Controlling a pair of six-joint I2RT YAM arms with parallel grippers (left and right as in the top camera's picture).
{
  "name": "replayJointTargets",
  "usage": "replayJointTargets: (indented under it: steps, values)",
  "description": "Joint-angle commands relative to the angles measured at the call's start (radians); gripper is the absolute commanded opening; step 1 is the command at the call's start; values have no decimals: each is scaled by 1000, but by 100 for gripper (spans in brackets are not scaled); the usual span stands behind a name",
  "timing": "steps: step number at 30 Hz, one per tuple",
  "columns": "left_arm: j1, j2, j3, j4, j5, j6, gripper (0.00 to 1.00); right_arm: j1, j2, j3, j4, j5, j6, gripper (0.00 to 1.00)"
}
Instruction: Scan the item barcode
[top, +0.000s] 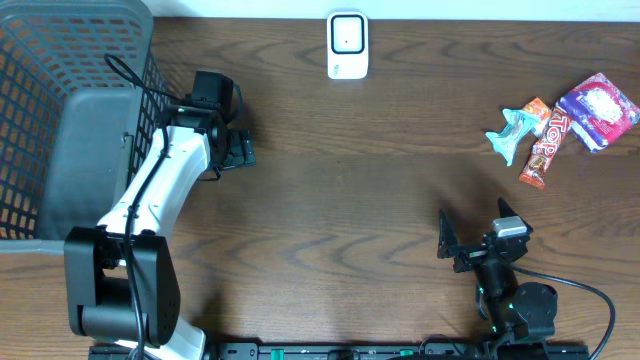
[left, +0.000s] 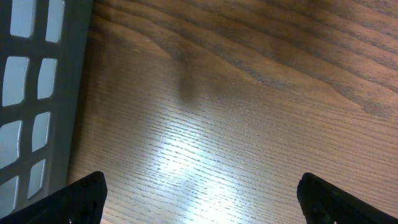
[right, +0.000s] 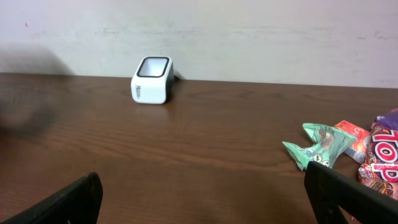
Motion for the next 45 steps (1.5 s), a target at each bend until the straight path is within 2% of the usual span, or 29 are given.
replayJointTargets:
  steps: [1,3,7,14,20,28,33,38,45]
  values:
    - [2,-2,0,-2,-10,-5,98,0,-10,-6,1,2,3,99]
    - [2,-2,0,-2,-14,0,98,1,-10,-6,1,2,3,99]
    - [3,-2,0,-3,-116,37,98,0,-10,-6,1,2,3,99]
    - [3,-98,-9,-28,-83,36,98,1,-10,-6,1,2,3,99]
    - [2,-334,-183,179,144,36,98,0,-10,-6,1,2,3,99]
    - [2,-708,-613,515,254,37,98,1,-10,-6,1,2,3,99]
    - [2,-1079,-898,732,260,48,98,0,-10,-6,1,2,3,99]
    - [2,-1364,-1016,745,257,82,98,1,-10,-6,1,2,3,99]
    - [3,-1430,-1087,739,257,90,98,1,-10,-6,1,2,3,99]
